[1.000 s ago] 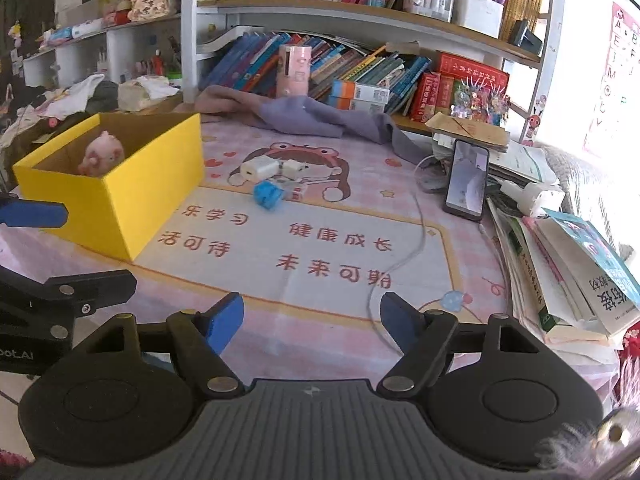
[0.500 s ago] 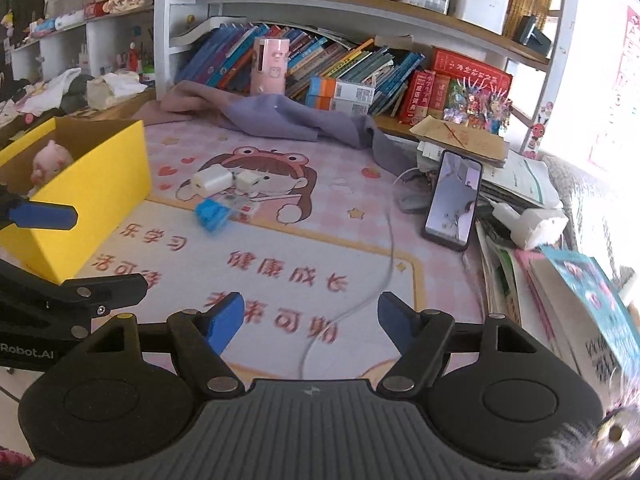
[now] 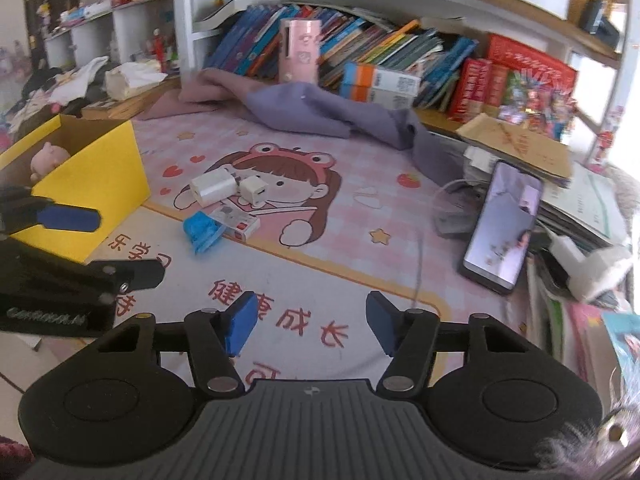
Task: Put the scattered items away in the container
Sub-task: 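Close the left tool on the blue bag while the right tool grips the small card box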
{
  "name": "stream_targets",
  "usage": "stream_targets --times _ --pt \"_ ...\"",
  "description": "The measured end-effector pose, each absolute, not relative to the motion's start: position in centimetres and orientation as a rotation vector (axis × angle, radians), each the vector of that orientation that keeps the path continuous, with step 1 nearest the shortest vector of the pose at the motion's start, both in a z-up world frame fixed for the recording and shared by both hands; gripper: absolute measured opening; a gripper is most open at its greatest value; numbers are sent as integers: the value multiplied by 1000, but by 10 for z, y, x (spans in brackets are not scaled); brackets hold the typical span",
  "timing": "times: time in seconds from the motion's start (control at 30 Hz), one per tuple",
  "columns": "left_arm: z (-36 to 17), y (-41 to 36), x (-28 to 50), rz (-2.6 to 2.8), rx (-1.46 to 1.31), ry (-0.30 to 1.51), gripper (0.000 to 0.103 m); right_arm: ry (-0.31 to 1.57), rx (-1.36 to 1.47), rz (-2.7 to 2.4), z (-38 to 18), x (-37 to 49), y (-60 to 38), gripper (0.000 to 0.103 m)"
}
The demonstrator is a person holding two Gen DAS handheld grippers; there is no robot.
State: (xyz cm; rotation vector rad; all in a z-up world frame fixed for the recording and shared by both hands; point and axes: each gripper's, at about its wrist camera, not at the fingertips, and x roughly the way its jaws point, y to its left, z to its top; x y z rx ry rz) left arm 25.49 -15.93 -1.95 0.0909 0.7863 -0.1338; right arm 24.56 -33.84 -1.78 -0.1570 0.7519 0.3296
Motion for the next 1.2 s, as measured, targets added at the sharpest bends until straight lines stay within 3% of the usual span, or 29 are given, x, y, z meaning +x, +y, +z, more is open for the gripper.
stream_targets --times 0.7,0.87,1.2 --pt "-71 -160 355 -37 96 944 64 867 -121 492 -54 331 -333 56" --pt "-84 -152 365 -31 51 993 41 873 -135 543 -59 346 -323 55" --pt "-63 -131 348 16 15 976 36 847 -190 678 -76 378 -289 54"
